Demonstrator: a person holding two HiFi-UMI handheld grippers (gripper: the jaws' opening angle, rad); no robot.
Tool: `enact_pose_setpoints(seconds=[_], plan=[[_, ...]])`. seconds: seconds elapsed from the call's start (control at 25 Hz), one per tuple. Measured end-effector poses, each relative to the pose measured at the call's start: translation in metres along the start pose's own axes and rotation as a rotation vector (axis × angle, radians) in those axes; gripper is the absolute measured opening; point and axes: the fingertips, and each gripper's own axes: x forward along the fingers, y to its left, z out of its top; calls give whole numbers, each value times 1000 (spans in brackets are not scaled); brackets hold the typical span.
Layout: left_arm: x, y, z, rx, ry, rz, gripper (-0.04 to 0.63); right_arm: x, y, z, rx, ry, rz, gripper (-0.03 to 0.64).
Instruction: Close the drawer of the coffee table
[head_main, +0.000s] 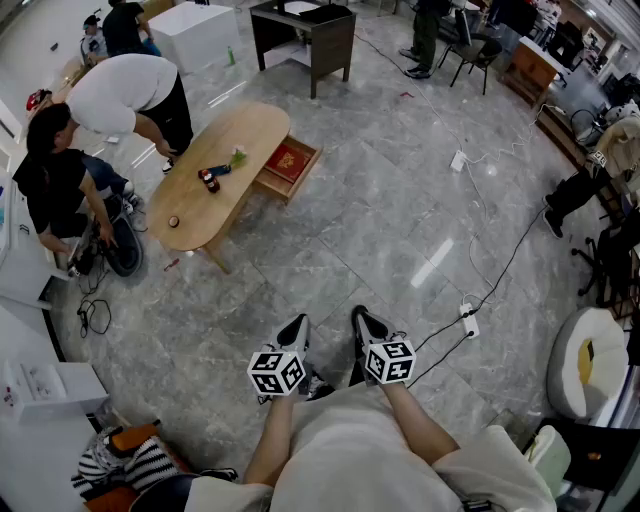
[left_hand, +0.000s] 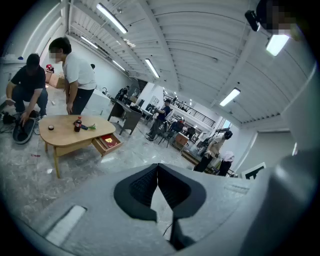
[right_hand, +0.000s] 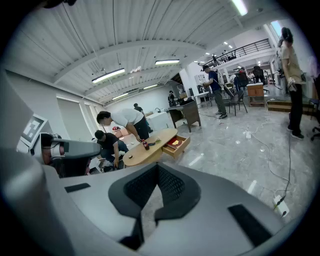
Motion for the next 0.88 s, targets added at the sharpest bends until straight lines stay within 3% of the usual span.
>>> enact_pose_setpoints(seconds=[0.2, 0.48, 0.88], plan=[[21, 1, 5, -3, 27, -8, 9, 18, -5, 12, -8, 5, 33, 15], [59, 6, 37, -20, -2, 16, 9, 54, -11, 50, -48, 12, 115, 15], [116, 9, 70, 44, -3, 83, 9, 113, -33, 104, -54, 41, 229, 17]])
